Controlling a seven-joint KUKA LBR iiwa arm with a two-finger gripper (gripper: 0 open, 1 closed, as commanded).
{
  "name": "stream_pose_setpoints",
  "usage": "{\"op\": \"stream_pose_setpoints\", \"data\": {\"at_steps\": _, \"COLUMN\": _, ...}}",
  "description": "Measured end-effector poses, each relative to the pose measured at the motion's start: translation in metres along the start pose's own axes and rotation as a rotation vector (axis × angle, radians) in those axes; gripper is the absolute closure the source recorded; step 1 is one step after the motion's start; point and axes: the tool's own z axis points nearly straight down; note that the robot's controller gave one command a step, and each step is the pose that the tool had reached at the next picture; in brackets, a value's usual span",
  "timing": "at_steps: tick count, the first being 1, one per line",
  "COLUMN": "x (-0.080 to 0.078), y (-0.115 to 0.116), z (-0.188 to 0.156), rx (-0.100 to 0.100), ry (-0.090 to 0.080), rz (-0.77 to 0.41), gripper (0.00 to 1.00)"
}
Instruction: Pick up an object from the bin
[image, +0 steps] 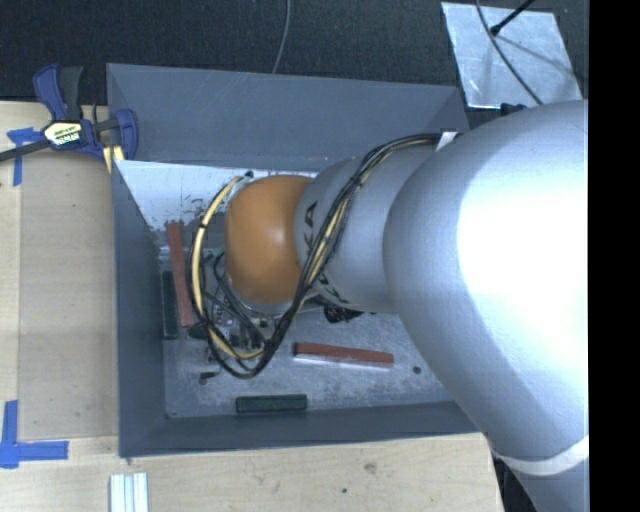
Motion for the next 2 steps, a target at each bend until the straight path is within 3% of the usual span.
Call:
{"op": "stream_pose_setpoints", "data": {"at_steps": 1, "x": -0.001, "y": -0.016, "z": -0.073, "rx": -0.001, "ry": -0.006, "rz": 0.049, "gripper": 1.0}}
{"op": "stream_pose_setpoints", "data": {"at_steps": 2, "x": 0.049, "y": -0.037, "z": -0.097, "rx": 0.003, "ry": 0.005, "rz": 0.149, "gripper": 1.0}}
